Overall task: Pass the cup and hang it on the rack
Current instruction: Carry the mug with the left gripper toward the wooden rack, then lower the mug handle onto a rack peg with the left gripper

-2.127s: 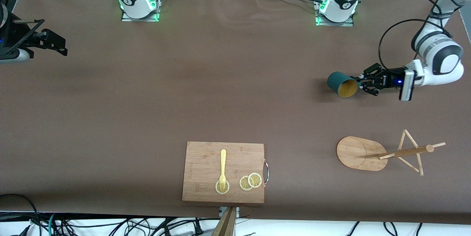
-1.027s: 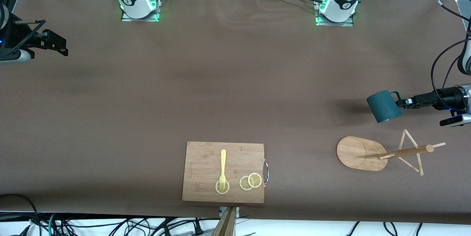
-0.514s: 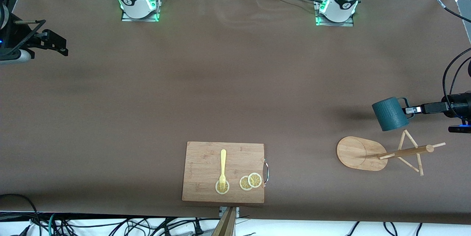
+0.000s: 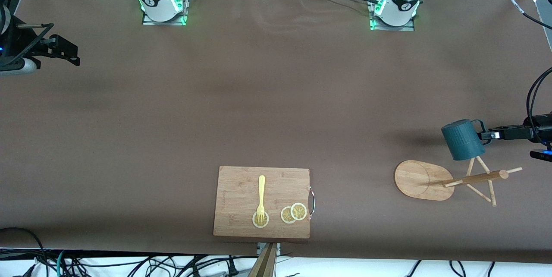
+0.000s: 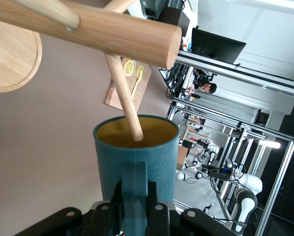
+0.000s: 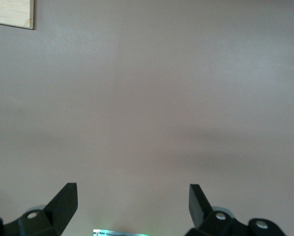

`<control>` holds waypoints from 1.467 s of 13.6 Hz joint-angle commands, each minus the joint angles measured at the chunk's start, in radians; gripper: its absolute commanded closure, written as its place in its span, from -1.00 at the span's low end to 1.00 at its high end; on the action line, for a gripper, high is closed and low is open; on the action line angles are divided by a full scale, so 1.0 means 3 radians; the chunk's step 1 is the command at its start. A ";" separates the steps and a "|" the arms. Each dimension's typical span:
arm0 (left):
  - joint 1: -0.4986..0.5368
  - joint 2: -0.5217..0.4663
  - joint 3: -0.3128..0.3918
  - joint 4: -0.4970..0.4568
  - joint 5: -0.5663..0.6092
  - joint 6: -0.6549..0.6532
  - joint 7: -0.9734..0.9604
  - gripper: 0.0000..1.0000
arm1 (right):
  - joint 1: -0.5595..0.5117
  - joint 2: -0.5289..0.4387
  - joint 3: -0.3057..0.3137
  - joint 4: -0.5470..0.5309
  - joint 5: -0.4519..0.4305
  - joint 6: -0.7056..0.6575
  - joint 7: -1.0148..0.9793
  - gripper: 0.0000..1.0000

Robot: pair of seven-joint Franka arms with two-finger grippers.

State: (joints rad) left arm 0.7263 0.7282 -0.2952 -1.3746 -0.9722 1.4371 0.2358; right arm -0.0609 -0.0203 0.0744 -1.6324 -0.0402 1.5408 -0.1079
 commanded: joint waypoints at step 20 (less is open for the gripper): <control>-0.0049 0.0615 0.0115 0.0829 0.0014 -0.0055 -0.0367 0.78 | -0.0017 0.0052 0.0013 0.0078 0.0011 -0.0007 -0.0054 -1.00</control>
State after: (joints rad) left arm 0.7180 0.8893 -0.2629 -1.1751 -0.9722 1.4389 0.1474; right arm -0.0609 -0.0170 0.0744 -1.6324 -0.0402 1.5454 -0.1086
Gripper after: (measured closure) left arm 0.789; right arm 0.000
